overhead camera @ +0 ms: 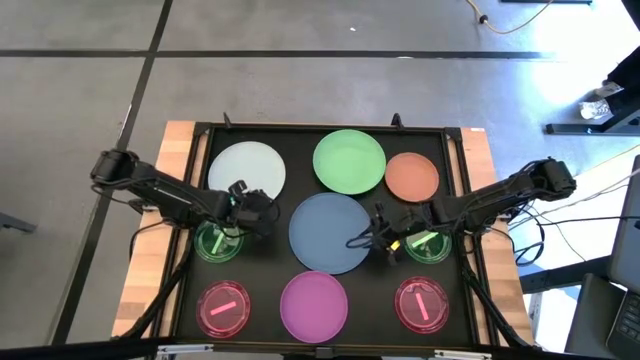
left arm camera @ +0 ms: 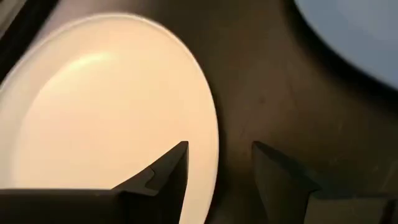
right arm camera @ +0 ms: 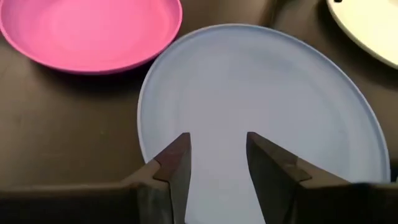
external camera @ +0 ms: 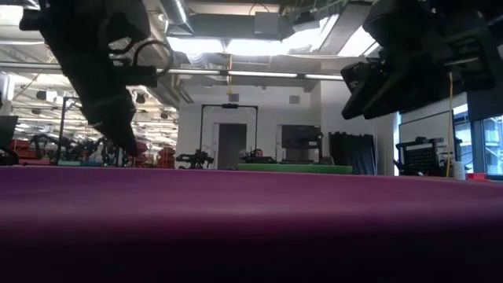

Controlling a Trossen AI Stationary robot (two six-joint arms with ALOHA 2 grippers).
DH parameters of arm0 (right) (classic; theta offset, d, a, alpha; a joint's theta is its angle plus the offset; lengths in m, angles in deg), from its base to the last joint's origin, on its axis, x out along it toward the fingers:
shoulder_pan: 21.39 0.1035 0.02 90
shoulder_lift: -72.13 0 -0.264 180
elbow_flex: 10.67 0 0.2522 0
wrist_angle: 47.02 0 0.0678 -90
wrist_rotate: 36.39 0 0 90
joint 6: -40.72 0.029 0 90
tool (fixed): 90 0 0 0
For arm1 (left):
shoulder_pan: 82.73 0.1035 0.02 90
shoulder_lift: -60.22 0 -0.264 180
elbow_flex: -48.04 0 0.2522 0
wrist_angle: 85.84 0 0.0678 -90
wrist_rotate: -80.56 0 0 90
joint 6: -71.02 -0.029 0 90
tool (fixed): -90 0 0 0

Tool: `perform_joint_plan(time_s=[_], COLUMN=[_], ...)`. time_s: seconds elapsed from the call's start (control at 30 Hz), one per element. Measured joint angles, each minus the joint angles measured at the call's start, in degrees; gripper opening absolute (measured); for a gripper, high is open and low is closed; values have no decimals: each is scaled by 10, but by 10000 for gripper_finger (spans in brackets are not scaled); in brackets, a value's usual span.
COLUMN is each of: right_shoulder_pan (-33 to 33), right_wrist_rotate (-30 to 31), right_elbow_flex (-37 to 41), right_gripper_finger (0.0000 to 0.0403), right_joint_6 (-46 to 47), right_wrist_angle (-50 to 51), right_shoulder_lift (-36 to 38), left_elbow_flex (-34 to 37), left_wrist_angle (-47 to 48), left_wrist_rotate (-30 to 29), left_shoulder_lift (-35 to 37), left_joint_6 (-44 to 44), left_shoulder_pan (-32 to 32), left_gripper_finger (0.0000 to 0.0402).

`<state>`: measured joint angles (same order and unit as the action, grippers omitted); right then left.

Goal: Stack plastic plates
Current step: Stack the light blue plate on the blue plate

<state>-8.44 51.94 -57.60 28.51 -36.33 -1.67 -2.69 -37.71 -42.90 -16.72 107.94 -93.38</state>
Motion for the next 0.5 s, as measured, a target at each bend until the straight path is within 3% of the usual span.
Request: perform_joint_plan(time_s=[0.33, 0.5], right_shoulder_pan=[-2, -2], right_wrist_rotate=[12, 13], right_elbow_flex=[0, 0], right_gripper_finger=[145, 145], right_joint_6=[3, 3], right_wrist_angle=[-44, -43], right_shoulder_lift=[-6, -7], left_elbow_flex=[59, 75], left_wrist_angle=[-16, -38], left_wrist_rotate=[30, 43], left_shoulder_lift=[-32, -31], left_joint_6=[12, 16], left_shoulder_pan=[35, 52], left_gripper_finger=[166, 129])
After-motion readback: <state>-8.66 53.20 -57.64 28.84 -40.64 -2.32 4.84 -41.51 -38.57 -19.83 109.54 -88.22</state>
